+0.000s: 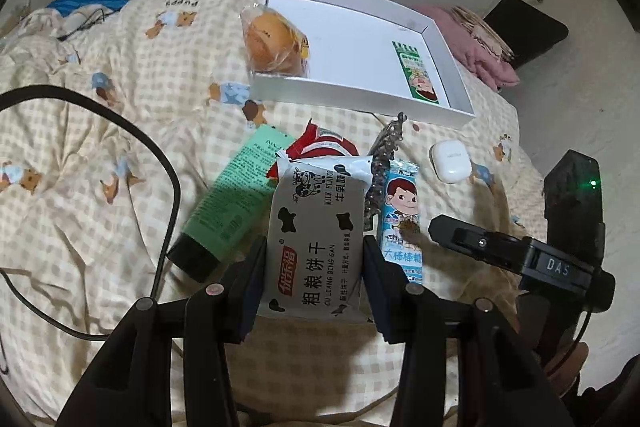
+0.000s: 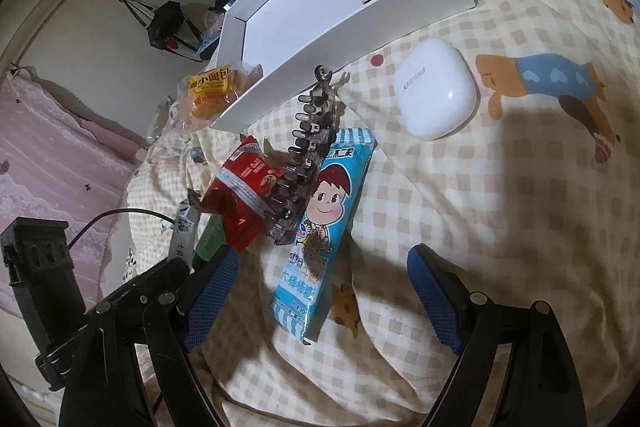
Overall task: Organize objects
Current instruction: 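Lift the biscuit pack with the left gripper toward the tray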
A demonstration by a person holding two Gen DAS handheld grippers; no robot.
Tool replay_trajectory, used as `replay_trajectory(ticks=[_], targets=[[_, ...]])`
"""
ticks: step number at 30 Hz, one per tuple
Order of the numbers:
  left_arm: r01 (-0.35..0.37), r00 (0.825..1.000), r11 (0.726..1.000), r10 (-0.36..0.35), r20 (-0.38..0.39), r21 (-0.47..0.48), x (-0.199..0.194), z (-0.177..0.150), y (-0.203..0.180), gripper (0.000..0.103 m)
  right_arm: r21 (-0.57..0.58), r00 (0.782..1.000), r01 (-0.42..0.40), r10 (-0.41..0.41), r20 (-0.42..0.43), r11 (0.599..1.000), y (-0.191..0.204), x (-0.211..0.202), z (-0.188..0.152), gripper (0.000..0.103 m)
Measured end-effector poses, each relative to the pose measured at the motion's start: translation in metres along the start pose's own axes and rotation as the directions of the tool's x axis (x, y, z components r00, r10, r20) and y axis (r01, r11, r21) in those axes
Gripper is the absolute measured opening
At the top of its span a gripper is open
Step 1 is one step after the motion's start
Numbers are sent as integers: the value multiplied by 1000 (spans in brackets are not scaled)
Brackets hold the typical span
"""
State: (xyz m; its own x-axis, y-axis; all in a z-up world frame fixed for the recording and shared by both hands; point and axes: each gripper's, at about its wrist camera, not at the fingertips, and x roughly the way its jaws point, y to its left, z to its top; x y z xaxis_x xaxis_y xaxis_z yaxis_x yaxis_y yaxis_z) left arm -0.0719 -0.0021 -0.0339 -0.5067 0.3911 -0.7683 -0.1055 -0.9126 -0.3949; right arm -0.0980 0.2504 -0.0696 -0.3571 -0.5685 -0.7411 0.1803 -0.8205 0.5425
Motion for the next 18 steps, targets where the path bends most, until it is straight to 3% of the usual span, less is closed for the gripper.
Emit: replay_trajectory(ticks=[7, 12, 18], targets=[[19, 1000, 1000, -19, -23, -16, 3, 0, 3, 49, -10, 1000, -14, 14, 0, 1000, 2, 1, 0, 87], [-17, 992, 998, 9, -125, -62, 23, -2, 11, 49, -12, 1000, -21, 21, -3, 1000, 2, 1, 1, 87], [10, 991, 998, -18, -130, -60, 23, -5, 9, 49, -13, 1000, -22, 22, -5, 1000, 3, 2, 1, 87]])
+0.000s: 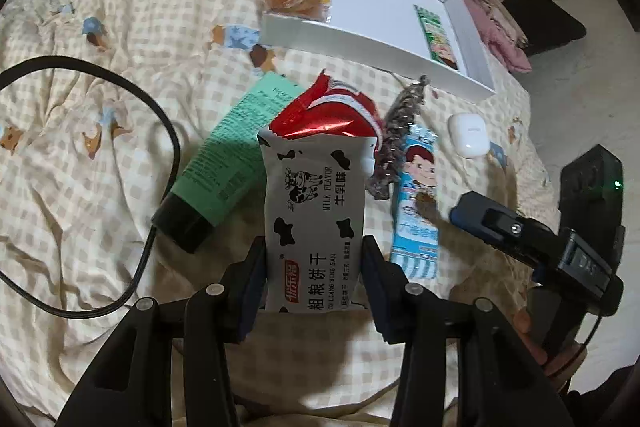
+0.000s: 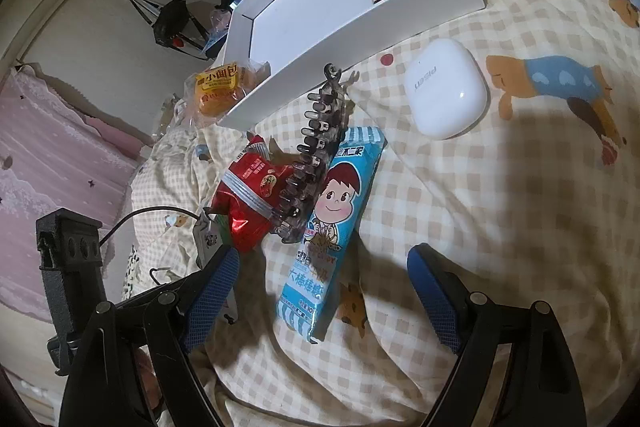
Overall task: Organize objects
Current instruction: 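Lift the biscuit pack with the left gripper toward the tray, then hold the biscuit pack in the left gripper while the right gripper grasps the red chip bag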
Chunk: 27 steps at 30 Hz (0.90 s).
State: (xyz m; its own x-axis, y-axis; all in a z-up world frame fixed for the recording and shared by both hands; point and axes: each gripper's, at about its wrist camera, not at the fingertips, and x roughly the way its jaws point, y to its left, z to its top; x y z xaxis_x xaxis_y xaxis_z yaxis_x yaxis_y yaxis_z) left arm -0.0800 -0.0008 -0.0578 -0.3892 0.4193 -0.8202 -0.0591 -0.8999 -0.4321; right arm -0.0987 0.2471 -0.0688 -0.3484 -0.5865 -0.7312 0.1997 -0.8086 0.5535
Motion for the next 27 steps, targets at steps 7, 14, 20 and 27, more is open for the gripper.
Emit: replay_trajectory(ticks=[7, 14, 20, 27], targets=[[3, 998, 1000, -2, 71, -14, -15, 1, 4, 49, -5, 1000, -2, 2, 1, 1000, 1, 1, -1, 87], [22, 986, 1000, -25, 164, 18, -32, 4, 3, 49, 77, 993, -103, 107, -56, 992, -7, 12, 6, 87], [36, 978, 999, -38, 203, 13, -36, 8, 6, 49, -35, 997, -71, 70, -27, 997, 11, -3, 43, 87], [28, 978, 998, -16, 207, -56, -32, 10, 22, 49, -565, 983, 183, -166, 82, 804, 92, -1, 50, 87]])
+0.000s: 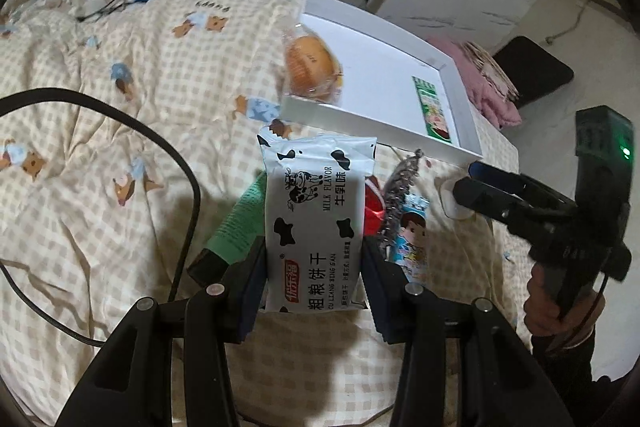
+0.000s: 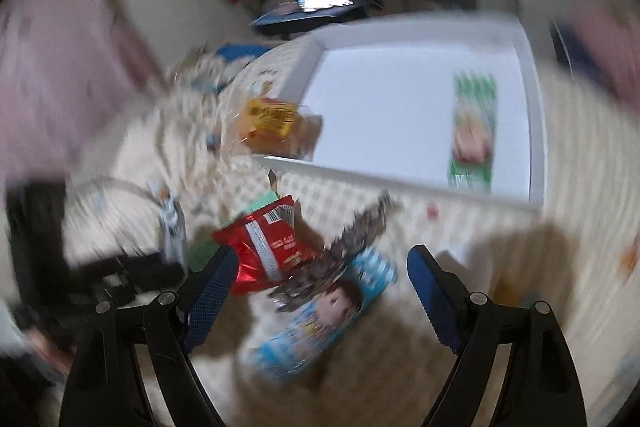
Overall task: Organize objects
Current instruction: 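Hold the biscuit pack in the left gripper while the right gripper grasps the red chip bag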
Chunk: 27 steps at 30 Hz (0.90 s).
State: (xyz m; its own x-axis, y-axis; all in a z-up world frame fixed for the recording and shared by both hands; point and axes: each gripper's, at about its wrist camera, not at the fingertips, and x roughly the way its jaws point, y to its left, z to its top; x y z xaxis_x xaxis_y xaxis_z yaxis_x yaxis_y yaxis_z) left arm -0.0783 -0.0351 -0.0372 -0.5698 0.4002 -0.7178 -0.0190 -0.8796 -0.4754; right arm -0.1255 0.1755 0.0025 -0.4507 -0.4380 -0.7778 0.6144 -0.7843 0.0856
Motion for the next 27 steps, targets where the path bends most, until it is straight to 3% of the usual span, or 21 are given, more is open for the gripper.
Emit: replay_trajectory(ticks=[1, 3, 5, 12, 16, 18, 20, 22, 27], targets=[[-8, 1000, 1000, 8, 2, -18, 0, 1, 4, 49, -17, 1000, -12, 12, -3, 1000, 4, 3, 2, 87], [-9, 1000, 999, 10, 3, -49, 1, 2, 10, 49, 7, 991, -127, 127, -34, 992, 10, 16, 8, 87], [-7, 1000, 997, 7, -1, -72, 2, 2, 15, 49, 32, 981, -184, 186, -62, 982, 15, 30, 11, 87], [-9, 1000, 998, 8, -18, -65, 6, 1, 15, 49, -41, 978, -189, 184, -102, 981, 17, 60, 8, 87], [-7, 1000, 998, 5, -26, -61, 8, 0, 14, 49, -50, 968, -218, 210, -136, 975, 12, 76, 6, 74], [-8, 1000, 998, 6, -29, -61, 9, 1, 14, 49, -15, 953, -264, 258, -157, 964, 6, 82, 6, 66], [-9, 999, 998, 7, -33, -60, 10, 0, 13, 49, 8, 941, -302, 300, -157, 953, 2, 82, 7, 65], [-8, 999, 998, 6, -31, -61, 10, 0, 13, 49, 1, 936, -318, 314, -161, 948, 5, 86, 7, 53], [-9, 999, 998, 7, -37, -57, 11, -1, 12, 49, 15, 949, -290, 289, -124, 957, 14, 81, 6, 49]])
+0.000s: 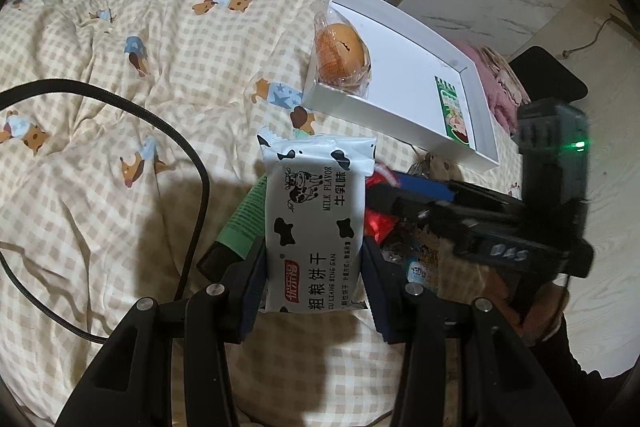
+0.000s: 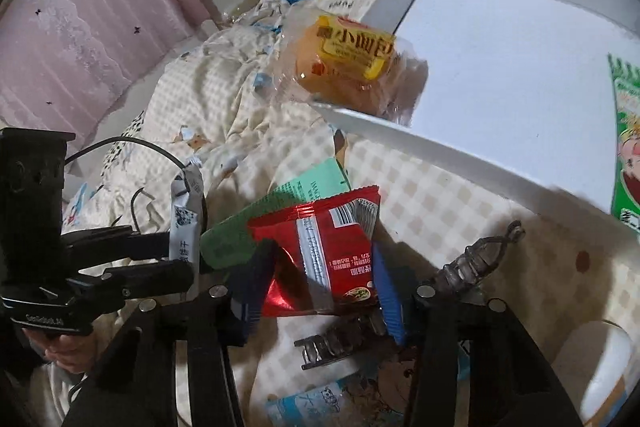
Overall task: Organize objects
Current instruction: 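Hold the biscuit pack in the left gripper while the right gripper grasps the red chip bag, then carry the biscuit pack and red chip bag with both grippers over the tray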
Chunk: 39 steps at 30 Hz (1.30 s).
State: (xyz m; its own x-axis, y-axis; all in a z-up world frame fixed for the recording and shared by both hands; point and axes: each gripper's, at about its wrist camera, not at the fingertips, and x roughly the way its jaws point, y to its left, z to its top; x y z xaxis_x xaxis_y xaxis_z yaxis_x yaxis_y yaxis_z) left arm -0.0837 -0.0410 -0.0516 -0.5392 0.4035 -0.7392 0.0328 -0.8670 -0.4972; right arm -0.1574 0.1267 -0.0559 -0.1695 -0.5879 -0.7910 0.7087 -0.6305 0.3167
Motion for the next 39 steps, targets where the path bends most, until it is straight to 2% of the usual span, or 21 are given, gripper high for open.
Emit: replay_trajectory(ticks=[4, 9, 15, 18, 22, 27, 39], targets=[[3, 1000, 1000, -3, -5, 10, 1, 0, -2, 49, 60, 997, -46, 41, 71, 997, 0, -27, 2, 47], [4, 1000, 999, -3, -8, 40, 3, -2, -7, 49, 102, 989, -59, 45, 139, 993, -1, -76, -3, 47], [2, 1000, 996, -1, -13, 84, 5, -3, -15, 49, 158, 991, -27, 5, 136, 987, -18, -114, -23, 47], [3, 1000, 997, -2, -19, 80, 7, -3, -14, 49, 190, 994, 16, -36, 105, 982, -26, -116, -37, 47], [4, 1000, 997, -2, -25, 74, 8, -3, -12, 49, 220, 996, 25, -43, 78, 975, -34, -111, -48, 47], [7, 1000, 997, -5, -30, 75, 9, -4, -13, 49, 233, 990, 102, -123, 75, 967, -36, -112, -63, 47], [3, 999, 997, 0, -45, 71, 13, -5, -12, 49, 221, 995, 89, -98, 28, 971, -32, -95, -75, 47]])
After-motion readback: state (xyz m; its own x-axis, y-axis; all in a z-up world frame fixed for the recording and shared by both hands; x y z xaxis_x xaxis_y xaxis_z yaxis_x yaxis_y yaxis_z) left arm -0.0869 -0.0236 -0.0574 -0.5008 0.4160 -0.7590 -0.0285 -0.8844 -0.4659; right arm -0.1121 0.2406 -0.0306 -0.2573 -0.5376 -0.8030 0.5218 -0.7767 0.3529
